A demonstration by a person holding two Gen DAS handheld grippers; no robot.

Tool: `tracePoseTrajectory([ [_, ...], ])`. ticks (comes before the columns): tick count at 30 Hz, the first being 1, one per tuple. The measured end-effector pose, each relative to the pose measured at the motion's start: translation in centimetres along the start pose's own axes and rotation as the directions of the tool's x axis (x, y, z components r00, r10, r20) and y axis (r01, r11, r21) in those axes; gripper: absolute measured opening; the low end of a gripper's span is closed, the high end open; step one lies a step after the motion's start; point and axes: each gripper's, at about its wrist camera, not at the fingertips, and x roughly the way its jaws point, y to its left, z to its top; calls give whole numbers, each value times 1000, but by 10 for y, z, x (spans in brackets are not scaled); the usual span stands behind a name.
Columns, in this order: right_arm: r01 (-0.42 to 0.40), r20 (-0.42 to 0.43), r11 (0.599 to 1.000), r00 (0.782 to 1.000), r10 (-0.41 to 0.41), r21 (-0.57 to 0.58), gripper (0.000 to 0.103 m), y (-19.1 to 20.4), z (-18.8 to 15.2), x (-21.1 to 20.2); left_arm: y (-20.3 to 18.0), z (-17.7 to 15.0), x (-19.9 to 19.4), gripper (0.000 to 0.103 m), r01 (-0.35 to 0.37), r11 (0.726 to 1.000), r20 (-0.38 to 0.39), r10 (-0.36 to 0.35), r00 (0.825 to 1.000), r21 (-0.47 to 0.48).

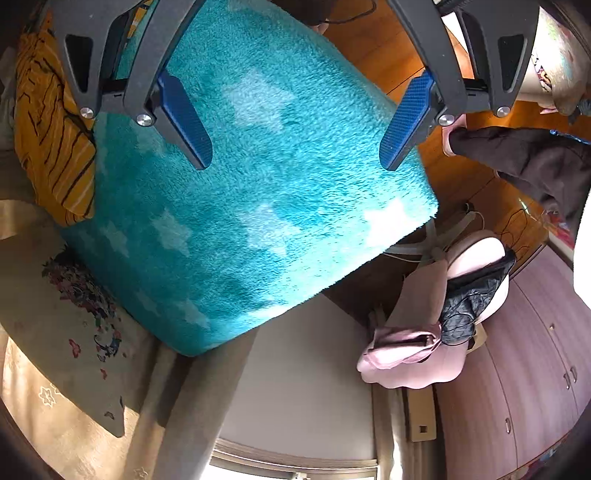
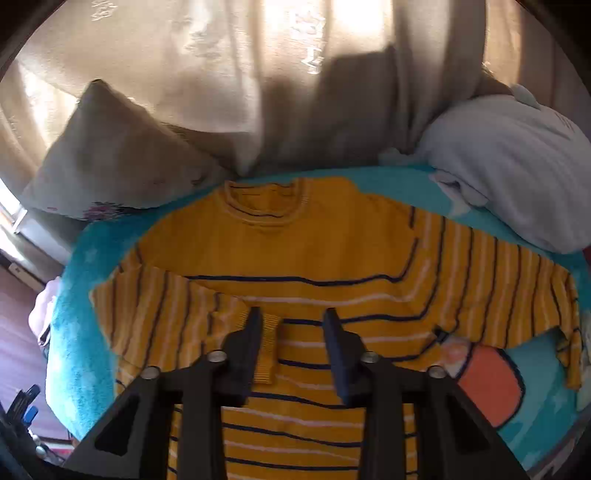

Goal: Fold small clothes

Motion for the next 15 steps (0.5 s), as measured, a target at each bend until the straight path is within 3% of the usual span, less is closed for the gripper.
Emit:
tracePoseTrajectory([
  [3,-142,3,977,989,145,-156,54,58,14,7,-16,-3,0,92,20,999,-2,-20,1000,32],
  [5,-263,-68,919,965,255,-292,54,118,15,25,-21,-9,-1,92,27,998,-5,-27,1000,53],
  [7,-333,-119,858,943,311,-392,54,169,14,46,-22,-18,-2,92,18,997,-14,-17,1000,72],
  [10,-323,-149,774,945,290,-545,57,238,11,87,-15,-33,-1,92,7,997,-41,-4,999,71],
  [14,-284,-240,708,957,165,-646,57,292,1,144,7,-46,3,92,0,1000,-85,1,996,11],
  [15,-270,-256,679,959,124,-682,40,290,-6,153,13,-48,4,92,-5,1000,-89,5,996,-3],
])
